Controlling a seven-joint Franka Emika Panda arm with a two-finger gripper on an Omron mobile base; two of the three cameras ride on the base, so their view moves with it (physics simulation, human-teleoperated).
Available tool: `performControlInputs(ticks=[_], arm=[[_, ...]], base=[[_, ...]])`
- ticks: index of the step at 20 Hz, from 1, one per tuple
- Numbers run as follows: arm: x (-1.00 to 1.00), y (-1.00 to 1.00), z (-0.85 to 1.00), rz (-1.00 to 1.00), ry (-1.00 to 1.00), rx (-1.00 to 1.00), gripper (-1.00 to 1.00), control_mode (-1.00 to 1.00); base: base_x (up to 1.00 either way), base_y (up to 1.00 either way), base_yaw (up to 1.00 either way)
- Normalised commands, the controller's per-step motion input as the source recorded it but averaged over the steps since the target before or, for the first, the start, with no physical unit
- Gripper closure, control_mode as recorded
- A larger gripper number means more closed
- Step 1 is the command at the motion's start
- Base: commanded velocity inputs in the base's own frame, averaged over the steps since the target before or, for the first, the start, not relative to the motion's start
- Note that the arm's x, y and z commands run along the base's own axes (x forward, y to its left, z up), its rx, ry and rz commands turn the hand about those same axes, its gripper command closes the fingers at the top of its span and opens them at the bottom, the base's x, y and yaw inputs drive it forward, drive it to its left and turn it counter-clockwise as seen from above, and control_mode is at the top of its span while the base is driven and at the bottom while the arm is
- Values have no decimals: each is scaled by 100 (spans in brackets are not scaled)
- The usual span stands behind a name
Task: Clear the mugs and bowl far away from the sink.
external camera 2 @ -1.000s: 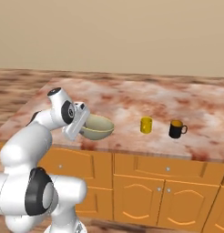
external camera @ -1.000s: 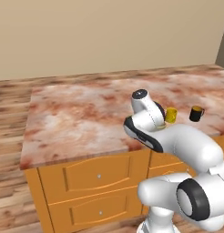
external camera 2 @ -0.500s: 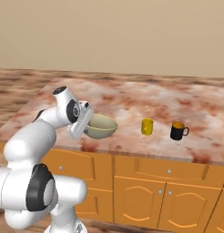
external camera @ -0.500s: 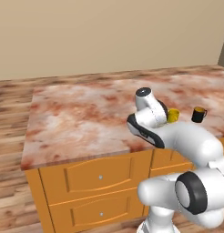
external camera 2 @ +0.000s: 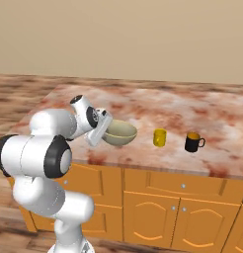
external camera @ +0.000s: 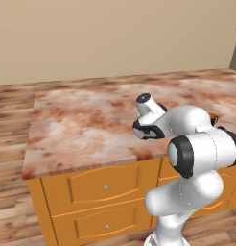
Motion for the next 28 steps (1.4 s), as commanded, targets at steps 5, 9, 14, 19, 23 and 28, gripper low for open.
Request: performControlInputs(ticks=[5, 9, 14, 19, 23, 28], arm=[[79, -16, -26, -36, 15, 0, 100, -100], [53, -4, -65, -55, 14, -13, 100, -100], [42, 0, -60, -47, 2, -18, 100, -100], [35, 0, -69, -35, 0, -22, 100, -100], [5, -4, -80, -25, -1, -23, 100, -100], [-7, -37, -25, -16, -9, 0, 100, -100]], base=[[0, 0, 0], [0, 0, 0], [0, 0, 0], [0, 0, 0], [0, 0, 0], [0, 0, 0]])
